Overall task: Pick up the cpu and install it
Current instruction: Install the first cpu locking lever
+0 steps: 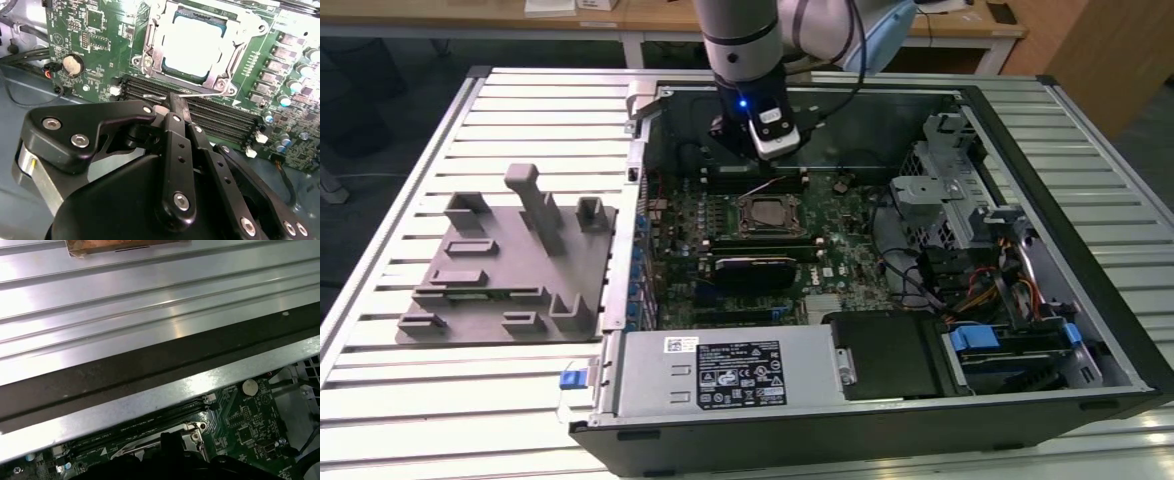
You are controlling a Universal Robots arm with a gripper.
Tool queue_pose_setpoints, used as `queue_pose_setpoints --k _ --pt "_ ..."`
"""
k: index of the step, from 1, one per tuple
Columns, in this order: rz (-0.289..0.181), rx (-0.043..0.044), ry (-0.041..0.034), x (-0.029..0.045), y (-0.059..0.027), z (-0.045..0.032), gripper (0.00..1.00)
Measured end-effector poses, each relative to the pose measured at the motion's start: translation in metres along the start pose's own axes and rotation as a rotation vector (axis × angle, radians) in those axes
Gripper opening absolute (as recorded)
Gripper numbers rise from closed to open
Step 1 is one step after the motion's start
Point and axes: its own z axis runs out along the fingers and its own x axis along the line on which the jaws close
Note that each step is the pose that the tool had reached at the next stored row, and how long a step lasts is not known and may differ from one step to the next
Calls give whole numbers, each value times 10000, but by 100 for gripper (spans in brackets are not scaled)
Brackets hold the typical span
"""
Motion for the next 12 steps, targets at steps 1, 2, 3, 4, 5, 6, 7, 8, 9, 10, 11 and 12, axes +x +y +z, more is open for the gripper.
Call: queue_pose_setpoints --k 1,2,3,4,5,6,7,8,9,10,11,12 --pt "0 -1 -1 -1 -1 16 11" --pt "0 0 0 -3 -2 30 11" --pt "0 0 0 -5 -2 43 11" --pt "0 -1 0 -8 -2 54 11" --pt "1 -1 0 -8 -2 58 11" --pt "1 1 1 -8 -3 58 11" --pt "2 1 0 -8 -3 58 11" --pt "1 1 0 -9 -3 58 11" --pt "0 0 1 -9 -3 58 11" --pt "4 -20 6 -9 -3 60 11" --pt "24 -106 31 -8 -4 66 11" --pt "41 -173 52 -6 -5 72 11"
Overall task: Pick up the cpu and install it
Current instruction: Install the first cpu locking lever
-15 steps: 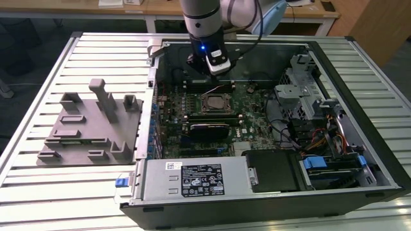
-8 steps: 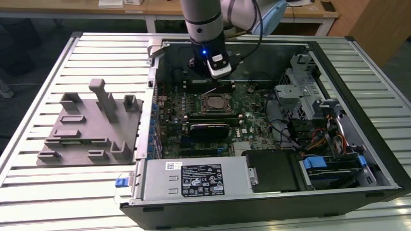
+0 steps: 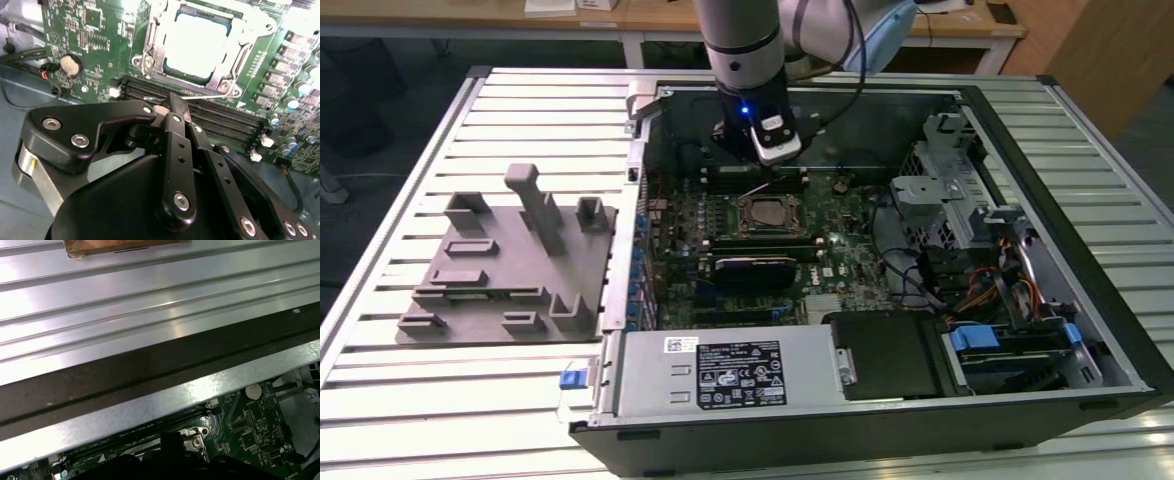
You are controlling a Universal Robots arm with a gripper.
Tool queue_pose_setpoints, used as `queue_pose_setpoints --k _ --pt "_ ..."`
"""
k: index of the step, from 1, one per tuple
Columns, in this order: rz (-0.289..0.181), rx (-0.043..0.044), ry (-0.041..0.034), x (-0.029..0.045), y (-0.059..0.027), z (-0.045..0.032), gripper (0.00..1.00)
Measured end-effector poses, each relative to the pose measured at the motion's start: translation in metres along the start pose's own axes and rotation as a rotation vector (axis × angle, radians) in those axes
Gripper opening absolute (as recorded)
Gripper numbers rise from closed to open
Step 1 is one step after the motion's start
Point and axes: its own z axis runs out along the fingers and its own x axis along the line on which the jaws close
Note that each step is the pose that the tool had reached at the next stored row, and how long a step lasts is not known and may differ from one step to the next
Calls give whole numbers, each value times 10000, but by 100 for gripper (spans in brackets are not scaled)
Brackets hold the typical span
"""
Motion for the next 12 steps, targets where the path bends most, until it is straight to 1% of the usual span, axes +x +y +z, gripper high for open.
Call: queue_pose_setpoints --k 5,8,10,11,12 --pt "30 -129 27 4 -4 29 11" --pt "32 -150 20 -2 -4 45 11" --pt "30 -159 -6 -2 -5 54 11" --pt "26 -167 -34 -1 -6 58 11" --pt "21 -181 -78 -1 -7 63 11"
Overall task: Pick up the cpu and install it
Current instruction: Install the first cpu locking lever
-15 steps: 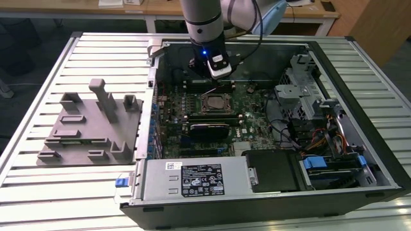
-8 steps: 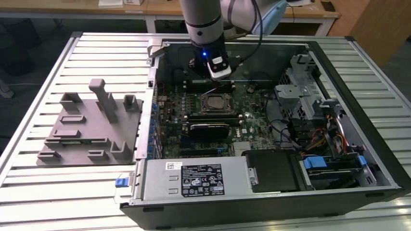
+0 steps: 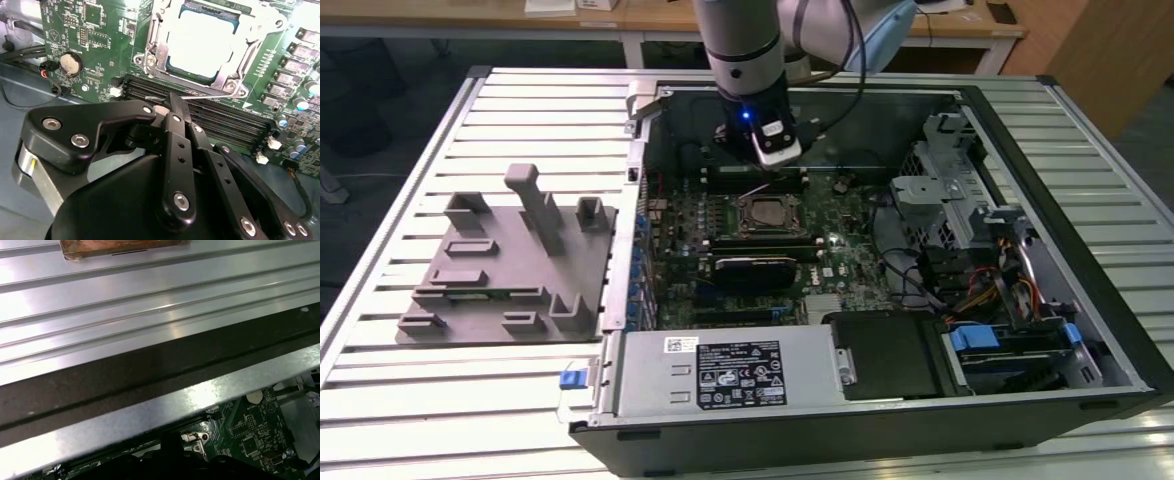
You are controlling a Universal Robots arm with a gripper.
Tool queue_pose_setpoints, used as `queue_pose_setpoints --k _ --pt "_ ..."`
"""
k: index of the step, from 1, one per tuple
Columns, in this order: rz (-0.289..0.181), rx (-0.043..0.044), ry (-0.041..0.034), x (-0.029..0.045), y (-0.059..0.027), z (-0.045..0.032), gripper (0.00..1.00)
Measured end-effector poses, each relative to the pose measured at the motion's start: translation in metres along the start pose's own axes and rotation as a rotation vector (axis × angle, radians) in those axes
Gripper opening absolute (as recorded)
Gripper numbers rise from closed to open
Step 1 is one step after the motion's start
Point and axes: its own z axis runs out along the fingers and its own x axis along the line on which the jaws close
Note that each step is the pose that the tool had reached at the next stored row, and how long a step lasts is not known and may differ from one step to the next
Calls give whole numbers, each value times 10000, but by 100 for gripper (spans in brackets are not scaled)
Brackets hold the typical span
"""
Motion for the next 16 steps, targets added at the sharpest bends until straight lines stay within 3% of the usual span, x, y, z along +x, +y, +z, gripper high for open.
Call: queue_pose_setpoints --k 4,7,12,16 --pt "-15 -80 -240 3 -2 16 11" --pt "32 -96 -338 7 -7 38 11" --pt "839 76 -497 15 -14 75 11" --pt "1269 167 -583 23 -13 97 11"
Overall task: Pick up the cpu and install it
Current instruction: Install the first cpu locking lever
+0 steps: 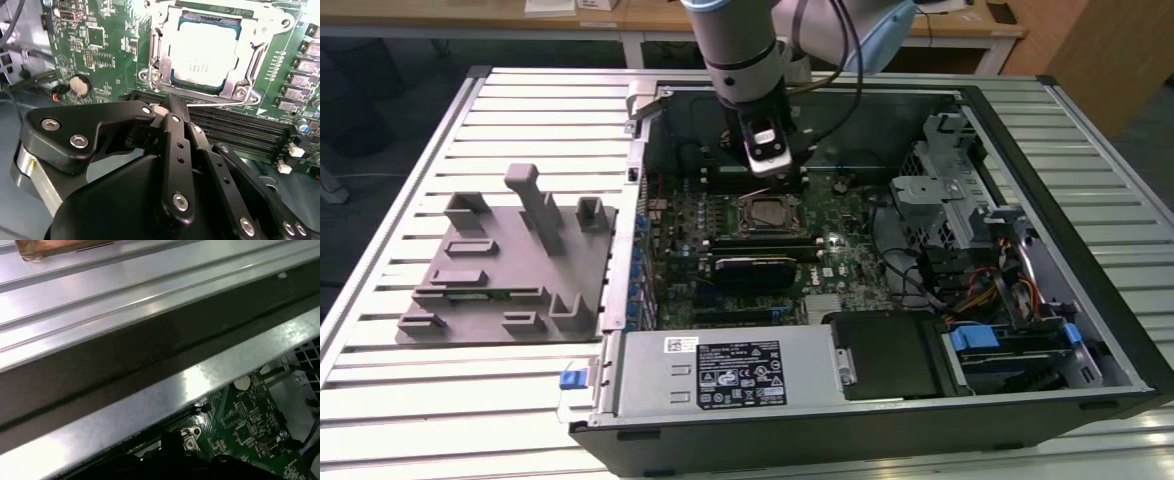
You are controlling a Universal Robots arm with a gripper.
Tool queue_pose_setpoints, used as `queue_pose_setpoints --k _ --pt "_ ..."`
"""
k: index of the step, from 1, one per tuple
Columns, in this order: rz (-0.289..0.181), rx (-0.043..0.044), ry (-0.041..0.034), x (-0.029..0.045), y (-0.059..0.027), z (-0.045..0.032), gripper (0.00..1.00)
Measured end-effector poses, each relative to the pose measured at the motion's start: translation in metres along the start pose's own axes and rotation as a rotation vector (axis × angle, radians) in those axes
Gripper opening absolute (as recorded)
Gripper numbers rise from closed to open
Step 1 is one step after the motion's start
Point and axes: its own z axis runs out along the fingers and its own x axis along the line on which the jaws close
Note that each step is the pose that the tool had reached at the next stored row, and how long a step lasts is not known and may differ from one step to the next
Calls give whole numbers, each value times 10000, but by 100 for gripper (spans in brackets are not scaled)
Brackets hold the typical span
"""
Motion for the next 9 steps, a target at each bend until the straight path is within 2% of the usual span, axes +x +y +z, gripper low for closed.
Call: queue_pose_setpoints --k 4,9 --pt "364 84 -74 13 3 18 11" --pt "623 145 -125 40 22 37 11"
